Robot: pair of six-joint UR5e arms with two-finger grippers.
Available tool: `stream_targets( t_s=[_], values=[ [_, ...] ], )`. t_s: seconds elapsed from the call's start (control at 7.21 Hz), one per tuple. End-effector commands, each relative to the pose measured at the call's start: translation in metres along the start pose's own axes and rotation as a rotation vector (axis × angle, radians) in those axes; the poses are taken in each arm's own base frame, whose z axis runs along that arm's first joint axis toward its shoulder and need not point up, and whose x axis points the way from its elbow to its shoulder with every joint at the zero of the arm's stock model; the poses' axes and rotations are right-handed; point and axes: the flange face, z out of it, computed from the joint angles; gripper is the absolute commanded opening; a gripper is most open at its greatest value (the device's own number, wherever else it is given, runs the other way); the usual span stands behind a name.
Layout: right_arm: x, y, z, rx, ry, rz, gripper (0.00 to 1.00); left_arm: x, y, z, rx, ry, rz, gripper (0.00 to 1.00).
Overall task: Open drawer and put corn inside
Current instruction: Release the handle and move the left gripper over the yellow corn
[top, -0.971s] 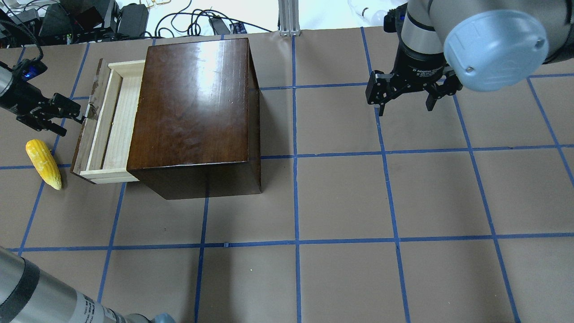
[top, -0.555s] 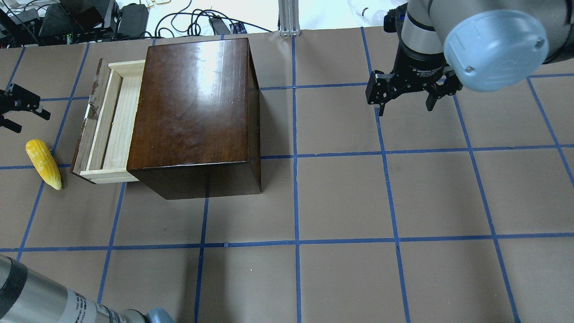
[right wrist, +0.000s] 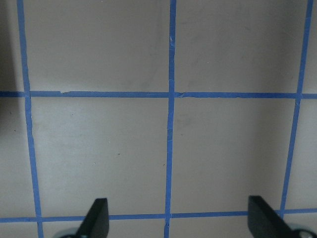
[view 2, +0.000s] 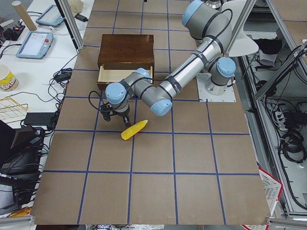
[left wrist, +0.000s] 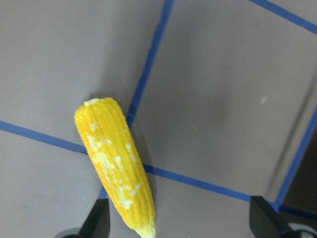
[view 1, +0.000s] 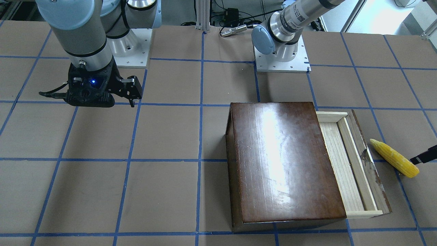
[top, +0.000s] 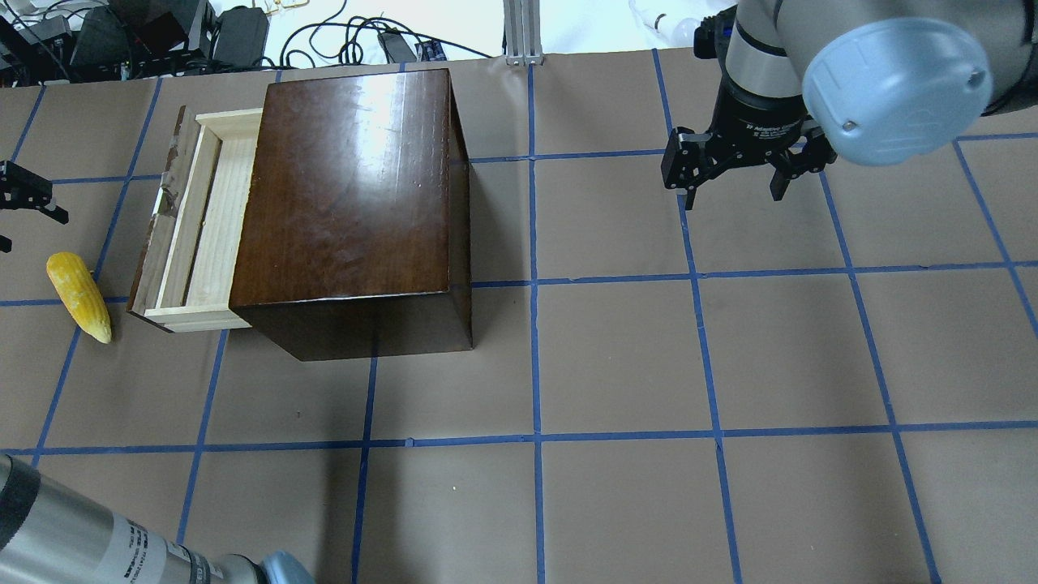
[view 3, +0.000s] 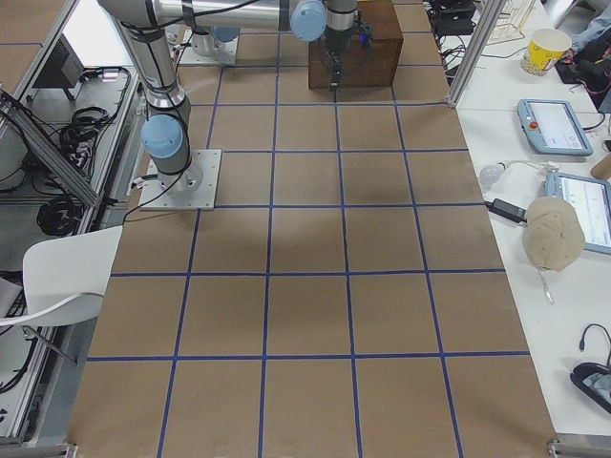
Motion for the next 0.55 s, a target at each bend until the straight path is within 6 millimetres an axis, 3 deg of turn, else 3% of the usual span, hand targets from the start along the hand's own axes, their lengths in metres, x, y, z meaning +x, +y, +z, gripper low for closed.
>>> stream_targets(
  t_s=[0.0, 0.42],
  values=[
    [0.000, 0.000, 0.000, 0.000, 0.000, 0.000, 1.00, -0.005, 0.003, 0.034, 0.018, -0.040, -0.064, 1.00],
    [0.000, 0.000, 0.000, -0.002, 0.000, 0.000, 1.00, -0.003, 0.014, 0.069, -0.041, -0.025, -0.207, 1.00]
  ],
)
